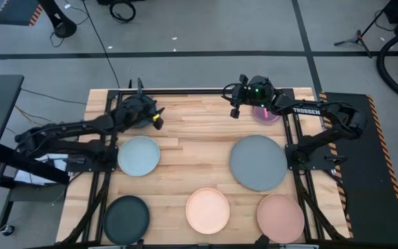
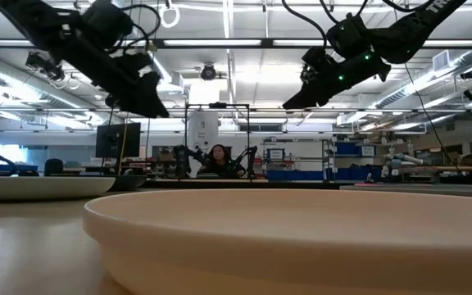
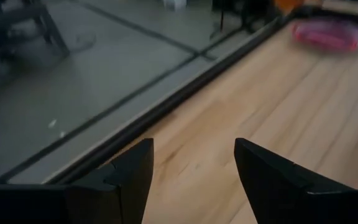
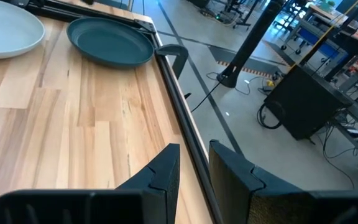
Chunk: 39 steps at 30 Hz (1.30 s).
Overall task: Stack plastic plates
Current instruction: Stack the top black plate on top of the gray plate
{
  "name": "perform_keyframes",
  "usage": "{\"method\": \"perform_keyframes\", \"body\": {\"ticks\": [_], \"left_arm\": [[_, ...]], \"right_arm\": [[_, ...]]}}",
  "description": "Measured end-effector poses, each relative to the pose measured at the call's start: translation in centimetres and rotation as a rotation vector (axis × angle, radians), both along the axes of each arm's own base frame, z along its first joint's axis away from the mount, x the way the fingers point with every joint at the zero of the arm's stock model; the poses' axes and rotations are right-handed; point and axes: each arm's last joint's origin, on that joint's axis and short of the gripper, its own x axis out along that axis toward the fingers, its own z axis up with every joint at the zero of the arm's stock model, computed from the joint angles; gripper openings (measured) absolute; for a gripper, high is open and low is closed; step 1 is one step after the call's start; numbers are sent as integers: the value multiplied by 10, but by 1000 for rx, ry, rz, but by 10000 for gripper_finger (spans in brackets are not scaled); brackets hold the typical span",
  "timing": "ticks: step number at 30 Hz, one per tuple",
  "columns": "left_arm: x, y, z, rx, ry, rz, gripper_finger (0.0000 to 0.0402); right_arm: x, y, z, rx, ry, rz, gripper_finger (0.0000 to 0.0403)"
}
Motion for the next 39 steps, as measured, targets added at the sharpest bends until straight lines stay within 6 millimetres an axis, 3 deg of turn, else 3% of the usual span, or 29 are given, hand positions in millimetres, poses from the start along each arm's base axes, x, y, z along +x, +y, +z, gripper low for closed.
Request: {"method": "perform_keyframes", "body": {"ticks": [6, 15, 25, 31, 39], "left_arm": [[9, 19, -14, -106, 35, 97, 232], [0, 40, -35, -215, 71, 247, 258], [1, 39, -34, -124, 181, 152, 265], [4, 41, -30, -58, 193, 117, 266], [-3, 35, -41, -200, 227, 175, 266]], "right_arm": [[0, -1, 0, -2, 1, -2, 94], [-2, 0, -5, 23, 46, -20, 107], [-1, 1, -5, 65, 35, -56, 158], [4, 10, -6, 92, 35, -35, 162], [16, 30, -7, 131, 30, -60, 162]]}}
